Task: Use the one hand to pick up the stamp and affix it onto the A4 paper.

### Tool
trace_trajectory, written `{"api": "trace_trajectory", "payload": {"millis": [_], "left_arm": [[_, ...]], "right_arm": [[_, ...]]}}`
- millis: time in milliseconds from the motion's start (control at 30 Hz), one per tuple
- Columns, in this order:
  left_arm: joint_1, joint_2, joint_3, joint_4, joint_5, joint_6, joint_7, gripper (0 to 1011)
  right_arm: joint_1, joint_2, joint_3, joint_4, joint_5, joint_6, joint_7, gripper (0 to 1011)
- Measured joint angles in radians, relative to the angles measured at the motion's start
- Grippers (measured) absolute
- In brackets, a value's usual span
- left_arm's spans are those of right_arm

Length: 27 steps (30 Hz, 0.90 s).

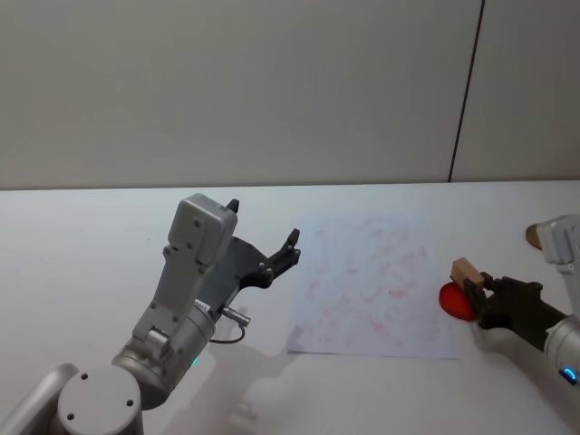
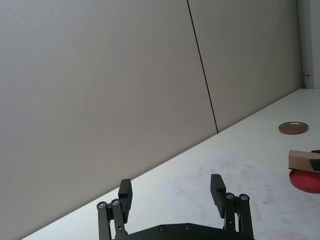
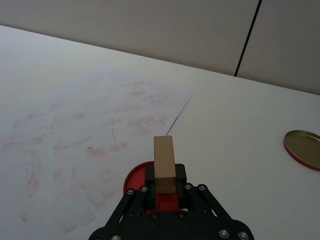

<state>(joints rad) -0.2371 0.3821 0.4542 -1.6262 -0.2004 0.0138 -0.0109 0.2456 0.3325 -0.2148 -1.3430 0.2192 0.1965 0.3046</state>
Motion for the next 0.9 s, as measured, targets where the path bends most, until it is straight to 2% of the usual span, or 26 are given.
{"api": "trace_trajectory", "payload": {"millis": [367, 900], "left_arm": [[0.0, 0.0, 0.0, 0.0, 0.0, 0.0, 0.0, 993], [0.0, 0.0, 0.0, 0.0, 0.0, 0.0, 0.0, 993]], "right_arm": [[0.002, 0.001, 0.0, 0.007, 0.0, 0.015, 0.009, 229], [-0.001, 0.004, -0.001, 0.007, -0.001, 0.018, 0.01, 735]]}}
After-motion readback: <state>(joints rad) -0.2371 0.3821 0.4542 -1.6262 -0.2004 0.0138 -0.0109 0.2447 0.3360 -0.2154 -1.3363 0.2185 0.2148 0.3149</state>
